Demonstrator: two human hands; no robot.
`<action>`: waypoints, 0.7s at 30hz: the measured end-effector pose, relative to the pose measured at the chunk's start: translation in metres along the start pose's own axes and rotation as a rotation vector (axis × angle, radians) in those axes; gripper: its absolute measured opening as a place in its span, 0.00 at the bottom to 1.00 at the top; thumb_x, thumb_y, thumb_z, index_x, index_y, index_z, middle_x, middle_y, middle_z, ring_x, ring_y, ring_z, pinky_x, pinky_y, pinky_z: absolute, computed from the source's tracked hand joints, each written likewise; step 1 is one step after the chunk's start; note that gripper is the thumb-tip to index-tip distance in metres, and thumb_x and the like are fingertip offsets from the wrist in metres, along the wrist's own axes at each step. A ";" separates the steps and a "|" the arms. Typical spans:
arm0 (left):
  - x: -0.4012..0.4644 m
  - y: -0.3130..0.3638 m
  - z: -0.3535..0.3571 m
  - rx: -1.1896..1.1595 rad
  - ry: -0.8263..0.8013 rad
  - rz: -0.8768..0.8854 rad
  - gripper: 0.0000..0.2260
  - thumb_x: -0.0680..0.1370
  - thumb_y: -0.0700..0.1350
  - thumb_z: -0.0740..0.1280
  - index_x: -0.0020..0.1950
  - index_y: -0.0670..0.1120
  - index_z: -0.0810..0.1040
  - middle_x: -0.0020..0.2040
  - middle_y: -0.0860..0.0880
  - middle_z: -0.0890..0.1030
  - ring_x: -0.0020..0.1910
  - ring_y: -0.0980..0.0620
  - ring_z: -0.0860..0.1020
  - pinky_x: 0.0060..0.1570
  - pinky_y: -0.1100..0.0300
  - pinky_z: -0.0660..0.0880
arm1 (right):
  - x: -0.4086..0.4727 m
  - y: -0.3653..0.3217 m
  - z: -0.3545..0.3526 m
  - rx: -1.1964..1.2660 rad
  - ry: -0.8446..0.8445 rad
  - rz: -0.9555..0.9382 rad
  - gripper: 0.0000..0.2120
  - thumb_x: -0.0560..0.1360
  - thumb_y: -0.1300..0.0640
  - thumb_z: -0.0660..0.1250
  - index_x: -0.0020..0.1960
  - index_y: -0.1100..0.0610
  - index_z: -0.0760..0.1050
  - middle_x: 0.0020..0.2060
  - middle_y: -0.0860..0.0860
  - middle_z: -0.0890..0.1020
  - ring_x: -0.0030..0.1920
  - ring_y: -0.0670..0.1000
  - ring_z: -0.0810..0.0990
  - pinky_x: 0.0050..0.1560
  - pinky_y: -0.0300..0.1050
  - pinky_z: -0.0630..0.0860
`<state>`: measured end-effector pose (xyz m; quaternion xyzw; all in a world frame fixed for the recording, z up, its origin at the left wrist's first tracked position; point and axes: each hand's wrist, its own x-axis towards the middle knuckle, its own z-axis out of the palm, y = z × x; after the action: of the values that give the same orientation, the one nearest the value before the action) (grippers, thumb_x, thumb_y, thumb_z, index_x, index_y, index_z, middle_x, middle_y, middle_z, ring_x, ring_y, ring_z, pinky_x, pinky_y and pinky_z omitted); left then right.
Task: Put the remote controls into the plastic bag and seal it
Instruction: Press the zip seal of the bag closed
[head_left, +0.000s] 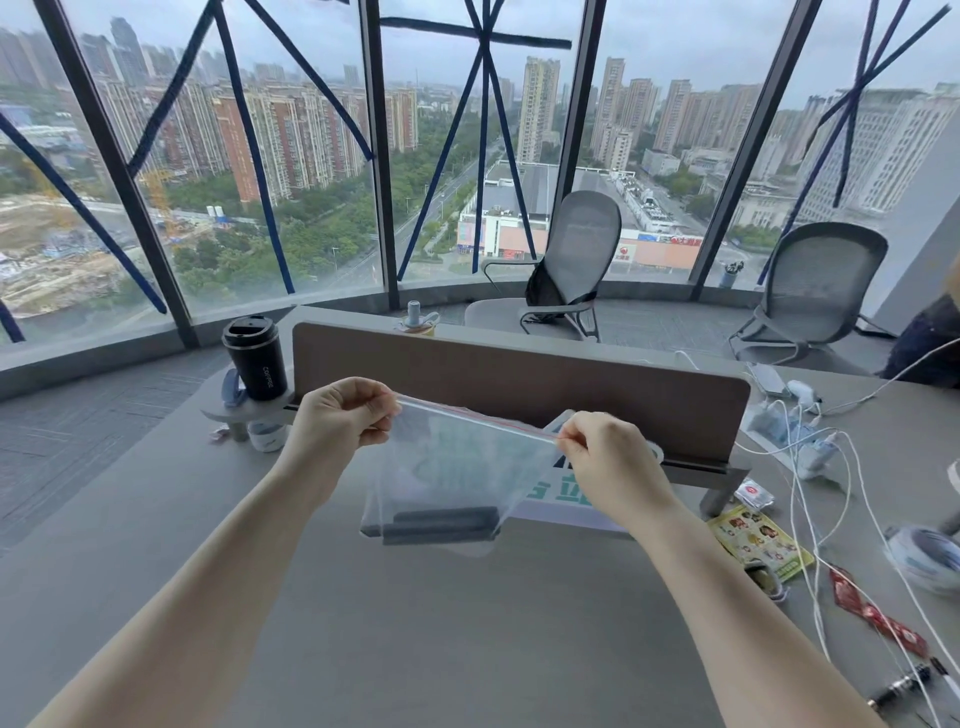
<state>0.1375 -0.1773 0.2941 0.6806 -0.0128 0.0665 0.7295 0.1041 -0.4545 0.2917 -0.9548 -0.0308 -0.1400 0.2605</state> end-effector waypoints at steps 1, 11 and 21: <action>0.000 -0.001 -0.001 0.000 0.004 0.001 0.09 0.74 0.36 0.69 0.36 0.47 0.82 0.31 0.51 0.83 0.30 0.57 0.77 0.30 0.67 0.76 | 0.001 -0.001 0.000 -0.014 0.006 0.007 0.07 0.79 0.61 0.64 0.43 0.58 0.78 0.39 0.50 0.79 0.40 0.52 0.75 0.38 0.43 0.66; 0.001 -0.012 -0.003 -0.057 0.006 -0.016 0.08 0.75 0.36 0.68 0.37 0.46 0.80 0.32 0.51 0.83 0.30 0.57 0.78 0.31 0.67 0.76 | 0.012 -0.004 -0.003 -0.015 0.081 0.048 0.07 0.78 0.59 0.64 0.46 0.58 0.81 0.44 0.51 0.83 0.46 0.55 0.78 0.37 0.42 0.63; 0.008 -0.023 -0.002 0.165 0.114 0.086 0.10 0.76 0.33 0.65 0.37 0.45 0.77 0.29 0.53 0.79 0.28 0.57 0.73 0.27 0.66 0.75 | 0.005 -0.003 0.017 -0.067 0.055 -0.099 0.05 0.80 0.63 0.60 0.47 0.61 0.72 0.48 0.51 0.77 0.40 0.52 0.68 0.38 0.46 0.64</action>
<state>0.1478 -0.1766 0.2719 0.7323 0.0050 0.1372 0.6670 0.1130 -0.4432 0.2802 -0.9561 -0.0661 -0.1800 0.2217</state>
